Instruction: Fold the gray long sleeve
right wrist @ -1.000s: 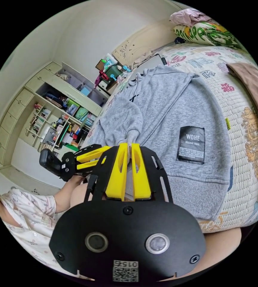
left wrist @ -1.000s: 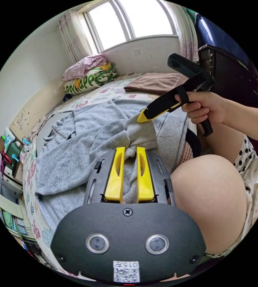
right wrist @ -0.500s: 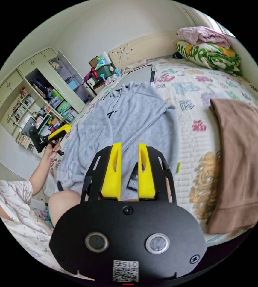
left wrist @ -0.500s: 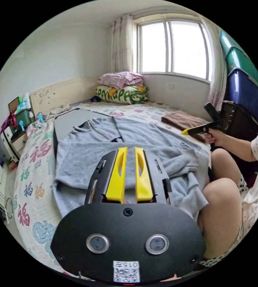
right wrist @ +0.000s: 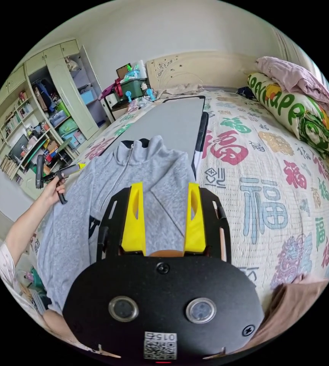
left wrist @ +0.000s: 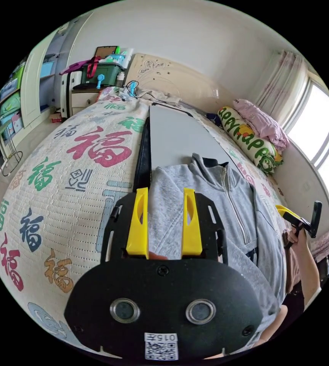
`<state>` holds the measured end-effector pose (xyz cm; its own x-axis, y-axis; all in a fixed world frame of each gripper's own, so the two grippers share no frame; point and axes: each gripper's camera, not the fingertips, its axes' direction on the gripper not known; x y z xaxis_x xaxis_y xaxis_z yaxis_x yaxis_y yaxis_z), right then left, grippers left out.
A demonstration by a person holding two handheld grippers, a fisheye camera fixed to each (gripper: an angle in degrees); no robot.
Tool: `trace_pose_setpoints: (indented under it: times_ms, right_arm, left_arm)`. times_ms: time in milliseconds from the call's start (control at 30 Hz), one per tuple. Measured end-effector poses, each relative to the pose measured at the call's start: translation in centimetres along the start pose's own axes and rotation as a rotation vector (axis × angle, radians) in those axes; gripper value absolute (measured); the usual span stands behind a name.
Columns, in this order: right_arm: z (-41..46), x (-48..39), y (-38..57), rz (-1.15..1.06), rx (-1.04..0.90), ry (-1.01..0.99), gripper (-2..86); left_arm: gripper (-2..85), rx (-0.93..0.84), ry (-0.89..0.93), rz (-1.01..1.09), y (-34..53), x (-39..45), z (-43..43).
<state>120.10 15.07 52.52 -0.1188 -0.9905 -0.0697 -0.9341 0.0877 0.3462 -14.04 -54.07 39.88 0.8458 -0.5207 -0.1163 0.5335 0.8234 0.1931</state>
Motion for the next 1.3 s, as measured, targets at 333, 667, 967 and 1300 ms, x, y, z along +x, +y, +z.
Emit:
trace_pose_setpoints:
  times_ms: [333, 667, 967, 1300]
  right_arm:
    - [11.1, 1.7, -4.6, 0.249, -0.054, 0.004, 15.2]
    - [6.8, -2.2, -0.4, 0.195, -0.061, 0.100, 3.5]
    - [-24.0, -9.6, 17.5, -0.086, 0.202, -0.178, 2.8]
    - [-37.7, -9.4, 51.0, -0.032, -0.102, -0.322, 3.0]
  left_arm:
    - [8.9, -0.149, -0.002, 0.045, 0.6, -3.8, 5.5]
    - [1.8, -0.031, -0.100, 0.185, 4.1, -1.2, 1.5]
    - [1.0, 0.291, 0.145, 0.426, 14.3, 0.9, -18.4]
    - [1.0, 0.056, 0.163, 0.523, 41.8, -5.4, -30.9]
